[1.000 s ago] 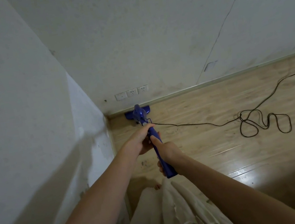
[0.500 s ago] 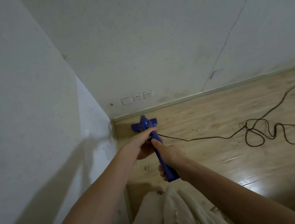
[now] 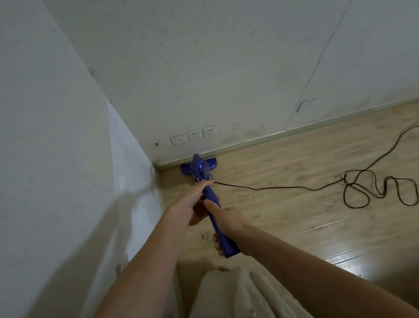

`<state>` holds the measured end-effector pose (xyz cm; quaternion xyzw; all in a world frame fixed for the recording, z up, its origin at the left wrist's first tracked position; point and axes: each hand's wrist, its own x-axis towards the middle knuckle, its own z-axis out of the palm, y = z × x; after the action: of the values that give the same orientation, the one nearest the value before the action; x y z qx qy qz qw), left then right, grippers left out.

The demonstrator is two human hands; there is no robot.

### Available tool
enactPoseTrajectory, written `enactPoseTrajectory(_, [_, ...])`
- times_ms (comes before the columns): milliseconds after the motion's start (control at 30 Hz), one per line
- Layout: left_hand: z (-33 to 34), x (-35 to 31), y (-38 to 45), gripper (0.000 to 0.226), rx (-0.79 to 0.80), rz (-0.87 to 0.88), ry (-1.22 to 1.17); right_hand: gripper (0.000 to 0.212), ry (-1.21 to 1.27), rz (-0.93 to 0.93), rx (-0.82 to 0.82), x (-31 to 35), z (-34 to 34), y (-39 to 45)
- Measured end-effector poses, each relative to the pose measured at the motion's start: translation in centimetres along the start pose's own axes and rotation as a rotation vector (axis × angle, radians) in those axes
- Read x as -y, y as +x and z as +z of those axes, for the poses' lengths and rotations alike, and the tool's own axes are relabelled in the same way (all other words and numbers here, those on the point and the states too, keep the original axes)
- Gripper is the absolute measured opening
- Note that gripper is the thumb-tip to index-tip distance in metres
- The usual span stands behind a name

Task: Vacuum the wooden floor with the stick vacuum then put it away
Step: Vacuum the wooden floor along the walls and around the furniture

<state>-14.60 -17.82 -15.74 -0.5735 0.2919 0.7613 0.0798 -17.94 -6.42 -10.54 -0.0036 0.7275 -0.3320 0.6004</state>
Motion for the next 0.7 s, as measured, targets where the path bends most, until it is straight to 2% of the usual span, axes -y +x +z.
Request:
enactPoseTrajectory(267, [-0.2, 5.2, -2.5, 0.049, -0.003, -0.021, -0.048, 0.043, -0.057, -0.009, 0.048, -4.3, -0.2, -3.4])
enactPoseTrajectory(500, [5.3, 11.1, -5.3, 0.036, -0.004, -0.027, -0.252, 0.053, -0.325, 0.025, 0.082, -8.0, -7.2, -6.4])
enactPoseTrajectory(700, [7.6, 12.7, -5.1, 0.032, 0.026, -0.011, -0.375, 0.055, -0.479, 0.016, 0.1, -8.2, -10.4, -7.1])
